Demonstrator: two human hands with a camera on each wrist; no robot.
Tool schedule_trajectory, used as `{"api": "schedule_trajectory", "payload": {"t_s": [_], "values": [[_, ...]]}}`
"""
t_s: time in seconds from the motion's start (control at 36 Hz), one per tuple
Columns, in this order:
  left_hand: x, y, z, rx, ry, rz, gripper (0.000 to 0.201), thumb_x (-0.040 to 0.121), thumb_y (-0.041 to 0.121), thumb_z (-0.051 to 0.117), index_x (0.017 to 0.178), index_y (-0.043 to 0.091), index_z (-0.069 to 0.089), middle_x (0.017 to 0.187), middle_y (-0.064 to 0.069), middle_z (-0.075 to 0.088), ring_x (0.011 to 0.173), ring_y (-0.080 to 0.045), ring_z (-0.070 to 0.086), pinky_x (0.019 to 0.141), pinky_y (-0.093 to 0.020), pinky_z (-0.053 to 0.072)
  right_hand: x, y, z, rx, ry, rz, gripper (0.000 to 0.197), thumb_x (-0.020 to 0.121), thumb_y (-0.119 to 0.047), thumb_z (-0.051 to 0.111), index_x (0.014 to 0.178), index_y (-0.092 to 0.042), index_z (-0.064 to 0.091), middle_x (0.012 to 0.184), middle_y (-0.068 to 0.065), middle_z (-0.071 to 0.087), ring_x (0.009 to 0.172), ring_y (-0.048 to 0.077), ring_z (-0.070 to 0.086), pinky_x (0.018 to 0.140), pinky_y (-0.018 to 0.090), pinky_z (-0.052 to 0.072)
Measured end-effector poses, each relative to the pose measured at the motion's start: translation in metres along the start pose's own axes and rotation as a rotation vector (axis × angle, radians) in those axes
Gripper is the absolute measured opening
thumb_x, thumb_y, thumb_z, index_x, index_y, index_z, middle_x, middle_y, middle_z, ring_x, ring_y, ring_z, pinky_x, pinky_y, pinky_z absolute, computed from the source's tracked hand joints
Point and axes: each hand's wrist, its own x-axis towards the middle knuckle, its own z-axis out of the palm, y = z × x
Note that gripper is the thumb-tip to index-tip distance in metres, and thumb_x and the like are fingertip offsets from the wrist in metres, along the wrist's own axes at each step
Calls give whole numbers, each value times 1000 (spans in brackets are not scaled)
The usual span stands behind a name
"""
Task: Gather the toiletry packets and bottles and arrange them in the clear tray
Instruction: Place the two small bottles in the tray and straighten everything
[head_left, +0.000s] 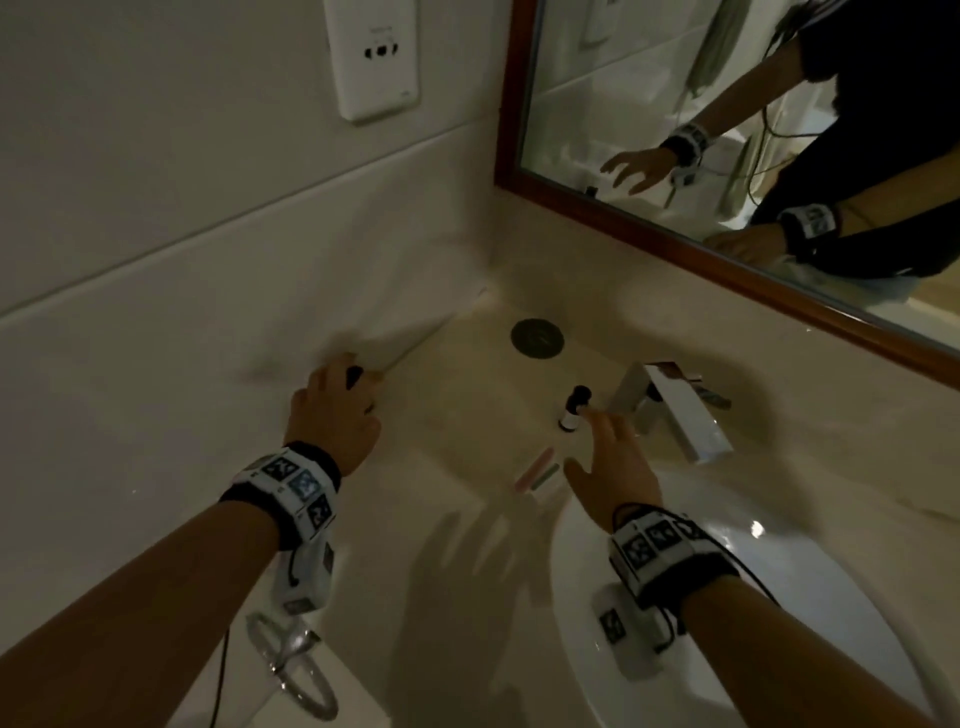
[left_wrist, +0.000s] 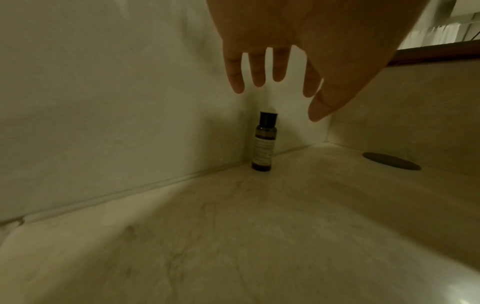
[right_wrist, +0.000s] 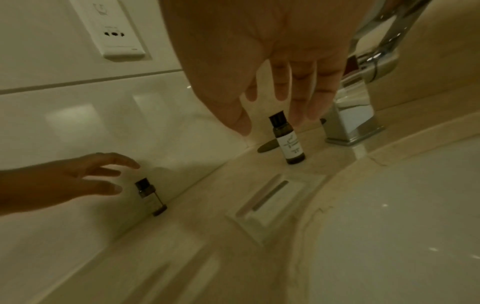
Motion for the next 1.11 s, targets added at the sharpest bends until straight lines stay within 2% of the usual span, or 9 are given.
{"api": "schedule_trajectory", "payload": {"t_s": [0.17, 0.33, 0.44, 0.53, 0.67, 0.78, 0.86, 0.97, 1.11], "values": [[34, -10, 11, -46, -94, -30, 57, 91, 29, 51, 144, 23, 29, 154, -11, 19, 129, -38, 38, 102, -46, 40, 41, -16, 13, -41, 31, 17, 64, 86, -27, 58, 140, -30, 23, 151, 0, 18, 125, 25, 43, 93, 40, 49], [53, -14, 18, -53, -181, -55, 54, 93, 25, 49, 143, 20, 31, 149, -10, 28, 123, -33, 46, 100, -41, 44, 77, -21, 11, -103, -34, 121, 63, 89, -27, 54, 141, -32, 18, 154, 0, 7, 125, 31, 43, 93, 44, 49], [57, -17, 20, -93, -184, -18, 39, 92, 19, 51, 131, 11, 50, 133, -15, 45, 107, -34, 55, 90, -40, 49, 90, -19, 9, -97, -86, 156, 57, 88, -22, 52, 139, -25, 27, 147, 5, 23, 115, 31, 51, 88, 43, 51], [58, -20, 21, -111, -199, -14, 31, 93, 16, 51, 122, 7, 55, 120, -17, 50, 97, -34, 56, 83, -36, 49, 96, -16, 10, -98, -162, 175, 48, 89, -17, 52, 134, -17, 36, 135, 10, 36, 109, 31, 54, 87, 39, 49], [58, -17, 19, -86, -242, -16, 23, 93, 9, 48, 114, 5, 56, 110, -16, 53, 95, -29, 56, 72, -26, 38, 96, -9, 13, -72, -156, 114, 28, 88, -9, 53, 114, -10, 46, 115, 15, 49, 82, 25, 48, 75, 30, 43], [52, -15, 19, -136, -232, -9, 20, 91, 11, 53, 108, 3, 56, 91, -8, 44, 79, -20, 45, 67, -24, 32, 89, -9, 9, -76, -170, 90, 27, 88, -2, 48, 115, -6, 49, 113, 17, 50, 93, 33, 55, 82, 34, 45], [41, -5, 16, -184, -243, 31, 18, 91, 15, 56, 106, 5, 54, 91, -6, 42, 78, -18, 44, 68, -24, 33, 78, -6, 7, -38, -151, 96, 25, 87, -2, 49, 112, -6, 50, 111, 18, 53, 97, 34, 55, 84, 36, 46], [26, 18, 14, -199, -240, 75, 13, 91, 18, 55, 87, 13, 44, 87, -6, 43, 72, -20, 45, 60, -26, 33, 56, 4, 2, -17, -107, 80, 19, 87, -3, 50, 104, -9, 49, 101, 14, 56, 85, 30, 55, 71, 31, 42], [2, 54, 17, -220, -273, 151, 21, 88, 16, 56, 81, 14, 37, 74, 0, 40, 67, -19, 42, 53, -25, 28, 20, 24, -13, 52, -104, 23, 13, 83, -1, 52, 92, -9, 49, 84, 8, 54, 73, 23, 51, 59, 25, 39]]}}
